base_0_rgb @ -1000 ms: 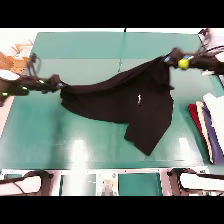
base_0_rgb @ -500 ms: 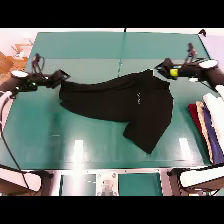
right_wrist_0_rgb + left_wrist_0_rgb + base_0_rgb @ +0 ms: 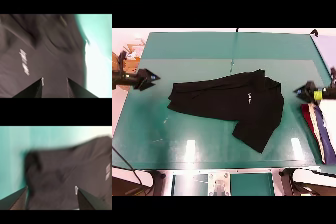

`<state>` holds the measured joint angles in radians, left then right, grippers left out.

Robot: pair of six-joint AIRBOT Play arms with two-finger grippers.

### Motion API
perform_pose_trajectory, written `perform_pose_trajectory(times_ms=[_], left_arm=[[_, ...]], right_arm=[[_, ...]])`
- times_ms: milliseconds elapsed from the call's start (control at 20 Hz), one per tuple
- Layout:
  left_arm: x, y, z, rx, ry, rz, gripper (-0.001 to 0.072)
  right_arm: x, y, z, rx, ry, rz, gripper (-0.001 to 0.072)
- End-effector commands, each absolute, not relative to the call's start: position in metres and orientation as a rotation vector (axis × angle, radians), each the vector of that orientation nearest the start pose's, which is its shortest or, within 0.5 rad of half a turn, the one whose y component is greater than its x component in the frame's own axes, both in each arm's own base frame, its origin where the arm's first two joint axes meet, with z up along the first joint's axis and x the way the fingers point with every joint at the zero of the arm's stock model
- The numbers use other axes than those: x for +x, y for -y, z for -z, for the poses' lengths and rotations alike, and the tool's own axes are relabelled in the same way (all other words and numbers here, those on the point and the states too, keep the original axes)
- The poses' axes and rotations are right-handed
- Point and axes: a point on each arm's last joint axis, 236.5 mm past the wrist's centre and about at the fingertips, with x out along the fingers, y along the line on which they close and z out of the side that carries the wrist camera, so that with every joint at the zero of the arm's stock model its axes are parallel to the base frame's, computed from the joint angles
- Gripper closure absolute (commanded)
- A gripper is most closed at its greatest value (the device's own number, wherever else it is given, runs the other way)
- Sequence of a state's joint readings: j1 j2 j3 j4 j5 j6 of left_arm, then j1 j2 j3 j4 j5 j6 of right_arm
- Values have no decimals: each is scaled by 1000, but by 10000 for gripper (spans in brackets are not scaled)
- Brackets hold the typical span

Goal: Fold the shirts.

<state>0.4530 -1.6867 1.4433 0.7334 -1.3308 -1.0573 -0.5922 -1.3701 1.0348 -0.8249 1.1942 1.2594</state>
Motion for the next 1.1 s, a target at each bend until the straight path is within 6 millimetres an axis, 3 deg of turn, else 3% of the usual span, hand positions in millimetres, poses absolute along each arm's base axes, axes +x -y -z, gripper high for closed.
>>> perform_pose_trajectory(times_ms=[0, 150, 350, 400, 450, 550, 700, 850, 900, 950, 1000, 1050], left_arm=[[412, -48, 35, -611, -1319, 391, 36], [403, -46, 65, -647, -1339, 348, 36], [409, -43, 88, -660, -1280, 312, 37], [413, -37, 91, -648, -1269, 318, 38], [417, -30, 93, -633, -1266, 333, 100], [419, -4, 99, -586, -1285, 386, 115], [400, 27, 112, -475, -1390, 476, 116], [376, 34, 114, -431, -1482, 533, 117], [373, 34, 113, -434, -1493, 541, 145], [373, 34, 113, -434, -1493, 543, 384], [374, 34, 113, -433, -1490, 541, 496], [374, 34, 113, -434, -1490, 541, 494]], right_arm=[[325, 63, 59, 908, -1238, -23, 361], [317, 51, 80, 932, -1247, -13, 361], [316, 45, 83, 938, -1250, -15, 361], [317, 44, 83, 939, -1249, -19, 361], [318, 42, 83, 935, -1249, -22, 361], [321, 40, 82, 935, -1241, -25, 361], [323, 38, 81, 937, -1237, -28, 361], [323, 38, 81, 931, -1236, -33, 361], [323, 38, 81, 930, -1236, -33, 361], [323, 38, 81, 930, -1236, -33, 361], [323, 38, 81, 930, -1237, -33, 361], [323, 38, 82, 930, -1237, -33, 360]])
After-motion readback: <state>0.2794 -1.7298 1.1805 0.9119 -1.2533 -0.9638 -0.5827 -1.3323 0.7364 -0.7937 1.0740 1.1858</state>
